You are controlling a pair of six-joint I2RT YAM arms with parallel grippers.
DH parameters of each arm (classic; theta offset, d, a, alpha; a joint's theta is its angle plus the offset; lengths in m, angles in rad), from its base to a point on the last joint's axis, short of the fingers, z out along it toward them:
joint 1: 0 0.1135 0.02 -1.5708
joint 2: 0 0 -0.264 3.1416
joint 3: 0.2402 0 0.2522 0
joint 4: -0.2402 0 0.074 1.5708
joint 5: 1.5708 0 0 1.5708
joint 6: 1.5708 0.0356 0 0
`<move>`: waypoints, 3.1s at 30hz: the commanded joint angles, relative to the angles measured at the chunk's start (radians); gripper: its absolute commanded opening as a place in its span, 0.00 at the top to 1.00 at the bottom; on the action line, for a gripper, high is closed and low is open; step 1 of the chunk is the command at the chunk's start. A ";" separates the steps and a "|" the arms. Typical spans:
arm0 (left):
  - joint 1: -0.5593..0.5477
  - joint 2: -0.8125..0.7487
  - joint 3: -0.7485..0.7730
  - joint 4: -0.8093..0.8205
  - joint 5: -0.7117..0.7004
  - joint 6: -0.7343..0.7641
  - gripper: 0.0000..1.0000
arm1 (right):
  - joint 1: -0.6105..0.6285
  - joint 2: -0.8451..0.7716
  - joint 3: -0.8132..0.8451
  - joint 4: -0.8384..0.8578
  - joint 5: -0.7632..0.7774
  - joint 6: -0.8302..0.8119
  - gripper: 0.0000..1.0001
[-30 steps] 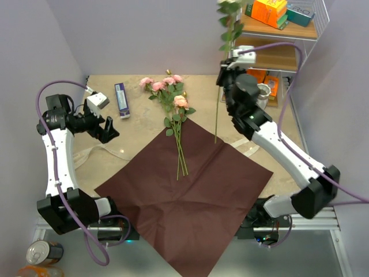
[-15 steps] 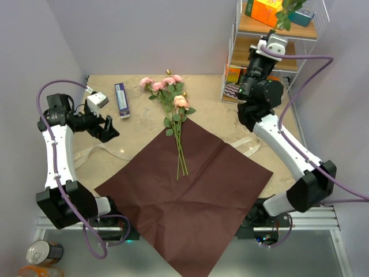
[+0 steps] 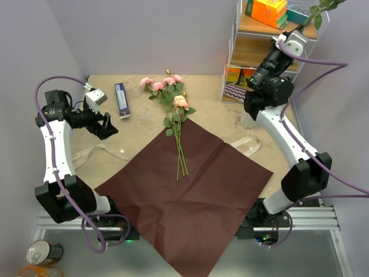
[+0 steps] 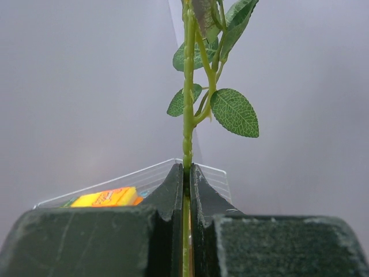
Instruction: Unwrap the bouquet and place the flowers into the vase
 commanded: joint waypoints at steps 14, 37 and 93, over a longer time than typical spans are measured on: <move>0.008 0.049 0.085 -0.074 0.048 0.082 0.01 | -0.031 0.046 0.008 0.219 -0.024 -0.094 1.00; 0.011 0.018 0.077 -0.074 0.036 0.085 0.01 | -0.029 -0.071 -0.029 -0.792 0.182 0.528 0.28; 0.011 -0.129 0.002 -0.027 -0.037 0.042 0.05 | 0.393 0.581 0.359 -1.660 -0.562 0.926 0.60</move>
